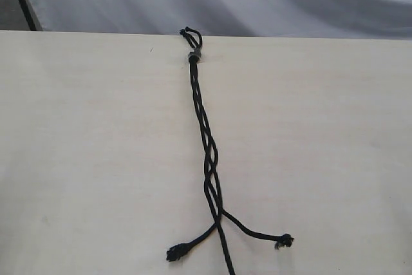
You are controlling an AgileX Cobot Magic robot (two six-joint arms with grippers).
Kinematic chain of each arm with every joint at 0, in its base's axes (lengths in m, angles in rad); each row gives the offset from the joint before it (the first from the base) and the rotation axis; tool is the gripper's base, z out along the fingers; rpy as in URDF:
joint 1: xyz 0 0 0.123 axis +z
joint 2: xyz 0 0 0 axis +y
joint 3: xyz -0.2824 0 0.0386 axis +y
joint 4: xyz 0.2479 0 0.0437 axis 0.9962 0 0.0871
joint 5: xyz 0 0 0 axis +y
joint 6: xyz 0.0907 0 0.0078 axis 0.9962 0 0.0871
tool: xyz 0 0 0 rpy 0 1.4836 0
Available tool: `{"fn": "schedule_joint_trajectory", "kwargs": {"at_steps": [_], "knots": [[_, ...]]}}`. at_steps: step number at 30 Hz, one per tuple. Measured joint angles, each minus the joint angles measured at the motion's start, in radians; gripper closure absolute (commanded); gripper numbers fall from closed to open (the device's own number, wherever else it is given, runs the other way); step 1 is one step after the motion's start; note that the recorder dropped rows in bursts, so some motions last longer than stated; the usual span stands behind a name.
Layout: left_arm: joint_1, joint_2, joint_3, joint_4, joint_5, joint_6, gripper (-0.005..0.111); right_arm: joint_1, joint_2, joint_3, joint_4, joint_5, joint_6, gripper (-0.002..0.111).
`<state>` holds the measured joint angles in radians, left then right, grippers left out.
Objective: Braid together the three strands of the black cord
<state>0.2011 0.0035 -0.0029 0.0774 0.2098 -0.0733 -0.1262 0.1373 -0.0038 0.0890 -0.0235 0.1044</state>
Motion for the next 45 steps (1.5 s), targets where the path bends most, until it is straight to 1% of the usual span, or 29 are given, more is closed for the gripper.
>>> {"fn": "schedule_joint_trajectory", "kwargs": {"at_steps": [4,9,12,20,23,26,45], "knots": [[0.000,0.000,0.000,-0.003,0.000,0.000,0.106,-0.025,-0.058,0.000,0.000,0.075,-0.013,0.020],[0.000,0.000,0.000,-0.003,0.000,0.000,0.106,-0.026,-0.113,0.000,0.000,0.179,-0.040,0.020],[0.000,0.000,0.000,-0.003,0.000,0.000,0.106,-0.026,-0.129,0.000,0.000,0.206,-0.045,0.020],[0.000,0.000,0.000,-0.003,0.000,0.000,0.106,-0.026,-0.131,0.000,0.000,0.216,-0.051,0.020],[0.000,0.000,0.000,-0.003,0.000,0.000,0.106,-0.026,-0.131,0.000,-0.051,0.216,-0.104,0.020],[0.000,0.000,0.000,-0.003,0.000,0.000,0.106,-0.026,-0.131,0.000,-0.060,0.216,-0.118,0.020],[0.000,0.000,0.000,-0.003,0.000,0.000,0.106,-0.026,-0.131,0.000,-0.060,0.216,-0.121,0.020]]}}
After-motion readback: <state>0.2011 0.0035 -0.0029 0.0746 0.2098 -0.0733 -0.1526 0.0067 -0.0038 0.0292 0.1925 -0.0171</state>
